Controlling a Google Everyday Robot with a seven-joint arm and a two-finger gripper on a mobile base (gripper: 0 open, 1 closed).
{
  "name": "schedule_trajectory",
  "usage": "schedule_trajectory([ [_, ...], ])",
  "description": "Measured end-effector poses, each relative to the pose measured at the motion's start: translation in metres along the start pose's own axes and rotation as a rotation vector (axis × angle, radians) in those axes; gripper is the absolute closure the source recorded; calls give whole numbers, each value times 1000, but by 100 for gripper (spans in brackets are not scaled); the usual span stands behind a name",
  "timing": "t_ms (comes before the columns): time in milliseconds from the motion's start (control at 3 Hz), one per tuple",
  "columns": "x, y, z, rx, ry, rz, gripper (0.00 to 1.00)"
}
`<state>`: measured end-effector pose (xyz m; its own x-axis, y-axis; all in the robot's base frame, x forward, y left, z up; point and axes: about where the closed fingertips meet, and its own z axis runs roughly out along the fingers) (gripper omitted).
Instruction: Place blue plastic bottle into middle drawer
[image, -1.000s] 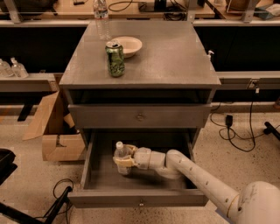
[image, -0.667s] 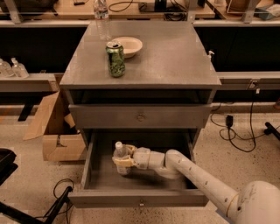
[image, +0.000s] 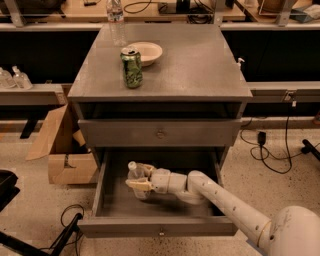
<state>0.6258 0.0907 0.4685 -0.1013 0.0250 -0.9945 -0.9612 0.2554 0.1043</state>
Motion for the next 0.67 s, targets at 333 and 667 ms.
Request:
schedule_trajectory([
  [333, 0, 1, 2, -3, -1, 0, 0],
  [667, 0, 1, 2, -3, -1, 0, 0],
])
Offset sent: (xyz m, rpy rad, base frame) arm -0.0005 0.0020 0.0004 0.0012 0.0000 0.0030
